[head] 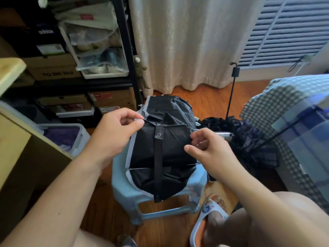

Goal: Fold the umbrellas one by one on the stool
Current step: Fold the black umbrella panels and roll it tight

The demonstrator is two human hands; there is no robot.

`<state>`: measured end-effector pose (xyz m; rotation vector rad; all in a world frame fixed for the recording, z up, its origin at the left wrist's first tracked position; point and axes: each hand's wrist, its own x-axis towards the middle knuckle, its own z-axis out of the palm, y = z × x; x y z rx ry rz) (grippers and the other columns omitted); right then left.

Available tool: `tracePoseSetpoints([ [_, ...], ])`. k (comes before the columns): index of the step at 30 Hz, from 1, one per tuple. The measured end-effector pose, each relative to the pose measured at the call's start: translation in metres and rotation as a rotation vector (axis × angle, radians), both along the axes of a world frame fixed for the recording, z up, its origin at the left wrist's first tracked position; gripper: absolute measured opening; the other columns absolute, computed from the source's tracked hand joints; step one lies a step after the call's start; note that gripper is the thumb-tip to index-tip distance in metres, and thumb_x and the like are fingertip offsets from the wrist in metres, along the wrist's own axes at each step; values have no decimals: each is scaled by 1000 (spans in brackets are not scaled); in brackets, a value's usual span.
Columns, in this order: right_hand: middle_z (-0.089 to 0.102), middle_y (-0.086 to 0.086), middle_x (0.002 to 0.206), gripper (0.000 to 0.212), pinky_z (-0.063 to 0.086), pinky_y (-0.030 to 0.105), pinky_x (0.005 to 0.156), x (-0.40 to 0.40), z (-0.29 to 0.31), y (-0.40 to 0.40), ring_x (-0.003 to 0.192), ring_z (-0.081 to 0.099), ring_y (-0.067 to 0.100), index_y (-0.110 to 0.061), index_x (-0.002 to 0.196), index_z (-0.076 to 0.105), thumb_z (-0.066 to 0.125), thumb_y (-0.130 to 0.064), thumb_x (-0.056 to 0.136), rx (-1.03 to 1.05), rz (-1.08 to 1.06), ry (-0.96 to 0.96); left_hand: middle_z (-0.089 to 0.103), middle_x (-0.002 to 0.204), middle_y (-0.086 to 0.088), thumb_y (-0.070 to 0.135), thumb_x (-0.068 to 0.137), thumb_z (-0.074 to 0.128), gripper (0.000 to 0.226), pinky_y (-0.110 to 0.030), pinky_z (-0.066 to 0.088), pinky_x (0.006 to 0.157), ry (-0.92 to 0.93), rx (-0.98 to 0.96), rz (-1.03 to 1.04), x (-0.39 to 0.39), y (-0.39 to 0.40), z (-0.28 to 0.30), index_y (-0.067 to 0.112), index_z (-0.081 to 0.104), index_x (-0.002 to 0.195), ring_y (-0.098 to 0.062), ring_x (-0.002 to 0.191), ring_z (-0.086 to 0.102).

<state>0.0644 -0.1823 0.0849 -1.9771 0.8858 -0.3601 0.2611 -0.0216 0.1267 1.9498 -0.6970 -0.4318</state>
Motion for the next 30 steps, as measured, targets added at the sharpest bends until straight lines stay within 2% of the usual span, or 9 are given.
tracePoseSetpoints([
  [5,67,-5,81,16,46,14,66,7,4,2,68,56,0,-28,96,65,79,-26,89,41,-55,-110,75,86,0,19,94,72,9,-39,58,88,65,-29,-3,-3,7,2,27,75,92,-19,91,71],
  [10,56,-16,56,21,38,11,53,6,6,4,52,49,0,-21,74,65,78,-26,90,47,-7,-65,74,85,1,17,93,72,10,-42,58,91,76,-48,-5,-4,10,2,27,76,91,-21,91,71],
  [12,59,-16,57,22,39,10,54,3,8,5,52,50,0,-20,73,64,76,-24,91,22,-7,-75,75,85,1,17,93,73,11,-44,59,92,79,-51,1,-4,10,2,26,76,90,-20,90,72],
  [16,60,-15,63,17,41,12,58,-1,14,9,56,50,-1,-18,83,60,73,-13,93,55,7,-219,76,87,-1,19,94,72,12,-47,58,92,83,-71,5,-4,9,1,29,76,88,-22,91,72],
  [20,63,-9,85,30,51,17,69,4,15,12,71,62,5,-29,107,64,78,-9,89,33,9,-347,75,84,3,19,94,72,14,-36,56,83,64,-94,-29,-5,6,1,31,75,86,-13,86,71],
  [22,59,-12,84,31,51,17,70,8,14,11,71,62,7,-27,111,67,79,-9,89,-92,60,-310,73,80,6,17,93,72,15,-30,51,79,44,-106,-51,-7,5,2,29,74,85,-8,81,69],
  [24,59,-14,77,29,49,15,68,9,13,8,69,61,5,-24,111,71,79,-8,88,-182,48,-315,73,80,5,16,92,73,16,-35,54,79,17,-115,-49,-6,6,3,29,74,84,-12,81,69],
  [27,63,-14,74,27,47,15,68,7,15,2,67,59,3,-22,108,73,81,-6,86,-93,-23,-369,73,81,0,14,90,76,16,-44,58,84,6,-121,-61,-4,10,4,29,75,83,-24,84,70],
  [30,64,-11,73,29,46,15,68,5,16,3,67,59,4,-24,109,72,82,-9,86,-42,-4,-366,73,82,1,14,90,76,15,-38,58,82,-4,-122,-72,-6,13,4,27,75,83,-17,82,69],
])
